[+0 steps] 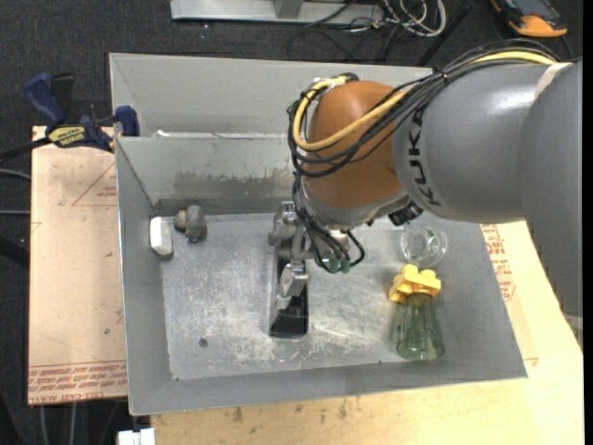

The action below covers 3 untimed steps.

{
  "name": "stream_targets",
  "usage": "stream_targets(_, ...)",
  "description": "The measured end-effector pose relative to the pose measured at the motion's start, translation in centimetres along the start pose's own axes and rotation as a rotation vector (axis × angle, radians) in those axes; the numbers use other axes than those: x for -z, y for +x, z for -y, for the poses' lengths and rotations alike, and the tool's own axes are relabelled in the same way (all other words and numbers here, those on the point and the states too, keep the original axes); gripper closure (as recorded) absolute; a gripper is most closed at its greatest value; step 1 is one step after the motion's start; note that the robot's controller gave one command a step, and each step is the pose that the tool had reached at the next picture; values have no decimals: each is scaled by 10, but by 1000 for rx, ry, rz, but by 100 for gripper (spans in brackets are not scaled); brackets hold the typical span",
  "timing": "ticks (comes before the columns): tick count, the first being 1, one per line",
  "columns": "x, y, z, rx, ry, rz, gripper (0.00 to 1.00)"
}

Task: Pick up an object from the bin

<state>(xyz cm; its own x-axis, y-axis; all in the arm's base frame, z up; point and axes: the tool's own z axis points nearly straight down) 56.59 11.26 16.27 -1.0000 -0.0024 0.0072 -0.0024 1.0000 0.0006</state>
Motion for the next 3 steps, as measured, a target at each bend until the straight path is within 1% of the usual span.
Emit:
stream_targets(1,4,-2,0,-2,-1,7,0)
stream_targets(2,1,14,6,82,-1,13,0)
stream_targets(3,-63,26,36,245,-19,47,100)
